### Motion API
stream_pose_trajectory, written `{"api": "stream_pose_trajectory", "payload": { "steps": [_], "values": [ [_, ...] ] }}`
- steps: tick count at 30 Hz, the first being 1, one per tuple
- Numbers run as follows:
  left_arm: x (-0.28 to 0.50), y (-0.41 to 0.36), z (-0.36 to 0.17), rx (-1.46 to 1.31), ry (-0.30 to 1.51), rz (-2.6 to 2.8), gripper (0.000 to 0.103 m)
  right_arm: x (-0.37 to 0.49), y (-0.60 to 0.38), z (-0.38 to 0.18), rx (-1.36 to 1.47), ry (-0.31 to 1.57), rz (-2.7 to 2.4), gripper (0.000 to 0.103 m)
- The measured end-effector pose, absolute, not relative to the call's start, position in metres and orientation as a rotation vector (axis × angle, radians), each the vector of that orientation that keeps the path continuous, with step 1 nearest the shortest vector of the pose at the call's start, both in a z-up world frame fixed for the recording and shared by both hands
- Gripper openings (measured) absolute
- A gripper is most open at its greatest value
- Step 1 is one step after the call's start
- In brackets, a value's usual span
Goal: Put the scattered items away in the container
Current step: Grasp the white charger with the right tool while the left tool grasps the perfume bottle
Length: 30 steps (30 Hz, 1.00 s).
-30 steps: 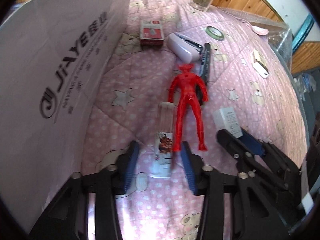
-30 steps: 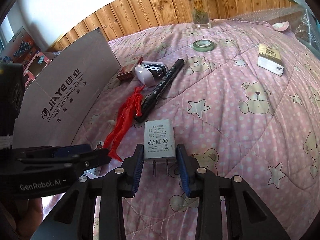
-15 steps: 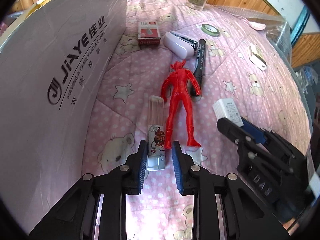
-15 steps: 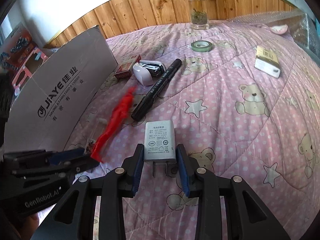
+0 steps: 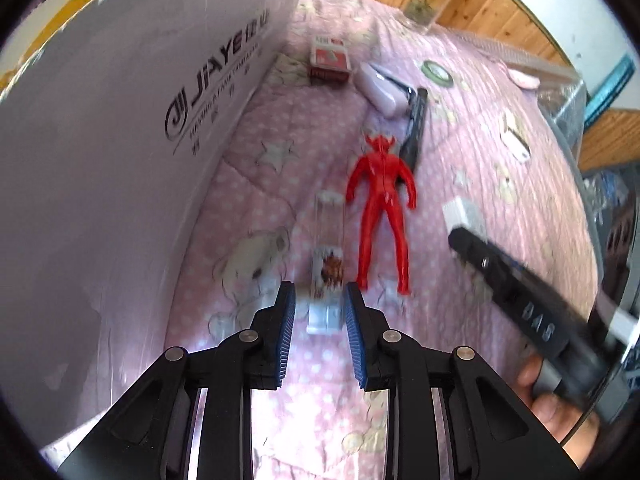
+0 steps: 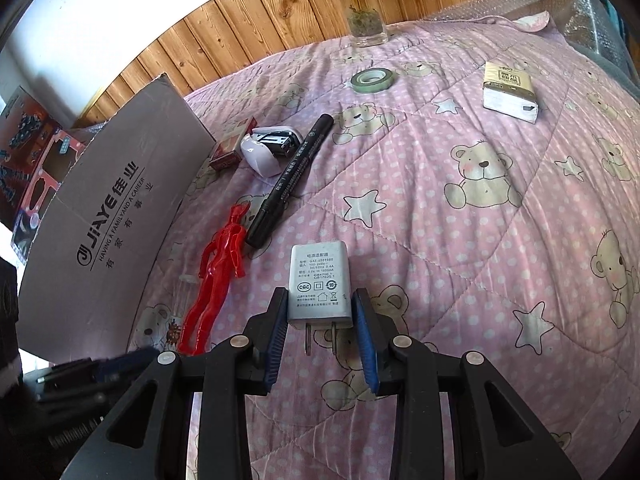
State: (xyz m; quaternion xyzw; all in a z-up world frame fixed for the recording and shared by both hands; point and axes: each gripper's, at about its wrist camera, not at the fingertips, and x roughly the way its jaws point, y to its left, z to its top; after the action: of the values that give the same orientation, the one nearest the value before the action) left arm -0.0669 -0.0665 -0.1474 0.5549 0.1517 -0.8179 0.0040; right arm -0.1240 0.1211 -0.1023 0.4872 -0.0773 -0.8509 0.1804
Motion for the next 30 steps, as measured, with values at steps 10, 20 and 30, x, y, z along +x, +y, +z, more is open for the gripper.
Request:
{"api": "stream_pose_trajectory", "payload": {
  "steps": [10, 20, 30],
  "values": [
    [-0.086, -0.055, -0.156, 1.696, 0.335, -2.608, 0.020, -0.125, 0.116, -0.103, 1.353, -0.157, -2.421, 0.034],
    [-0.080, -0.059, -0.144, 1.687, 0.394, -2.589, 0.019, -0.123, 0.124, -0.098, 1.350, -0.220, -2.410, 0.034],
    [-0.068, -0.050, -0.118, 1.652, 0.359, -2.618, 0.019, -0.117, 0.122, -0.084, 1.321, -0.322, -2.354, 0.034]
  ]
}}
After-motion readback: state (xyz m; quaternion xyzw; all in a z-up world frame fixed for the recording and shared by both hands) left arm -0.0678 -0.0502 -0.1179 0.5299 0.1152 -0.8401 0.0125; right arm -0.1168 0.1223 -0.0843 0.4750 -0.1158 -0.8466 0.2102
